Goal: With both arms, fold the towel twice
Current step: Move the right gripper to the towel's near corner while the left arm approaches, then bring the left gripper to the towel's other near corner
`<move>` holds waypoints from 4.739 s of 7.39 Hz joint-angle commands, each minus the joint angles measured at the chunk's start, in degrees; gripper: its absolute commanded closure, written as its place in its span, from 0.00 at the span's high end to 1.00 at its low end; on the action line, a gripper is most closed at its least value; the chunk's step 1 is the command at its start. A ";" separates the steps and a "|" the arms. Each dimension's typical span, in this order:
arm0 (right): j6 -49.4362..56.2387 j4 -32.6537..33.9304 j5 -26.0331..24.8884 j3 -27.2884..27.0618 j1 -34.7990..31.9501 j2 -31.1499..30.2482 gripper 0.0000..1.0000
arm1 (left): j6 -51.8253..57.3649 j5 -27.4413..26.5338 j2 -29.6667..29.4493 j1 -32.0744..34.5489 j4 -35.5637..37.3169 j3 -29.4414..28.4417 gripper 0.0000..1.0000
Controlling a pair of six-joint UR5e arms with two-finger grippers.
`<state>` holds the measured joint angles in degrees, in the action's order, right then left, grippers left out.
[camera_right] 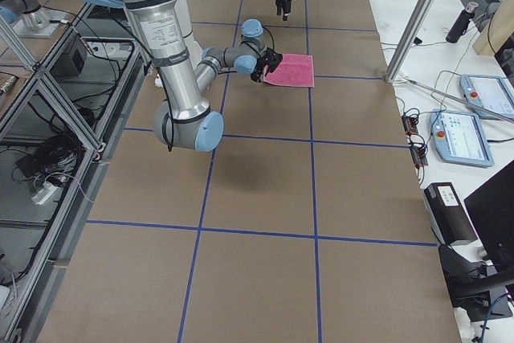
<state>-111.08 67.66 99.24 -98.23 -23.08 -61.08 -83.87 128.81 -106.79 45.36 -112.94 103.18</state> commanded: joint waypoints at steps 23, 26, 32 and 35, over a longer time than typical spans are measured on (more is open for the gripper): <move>-5.99 0.37 3.86 -4.25 1.02 -3.87 0.00 | -17.02 -16.48 -6.41 -11.95 0.00 -0.44 1.00; -5.20 0.46 4.30 -4.07 -0.03 -4.13 0.00 | -19.22 -18.75 -6.41 -15.37 0.18 -0.79 0.98; -5.29 0.46 3.86 -4.16 -0.30 -4.83 0.00 | -22.47 -22.11 -10.19 -19.25 1.41 -4.13 0.82; -5.29 0.46 3.77 -4.16 -0.30 -5.01 0.00 | -22.47 -22.02 -10.28 -19.34 1.41 -4.48 0.76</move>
<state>-116.37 68.11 103.04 -102.39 -23.36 -66.03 -106.33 106.78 -116.97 26.08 -111.54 98.83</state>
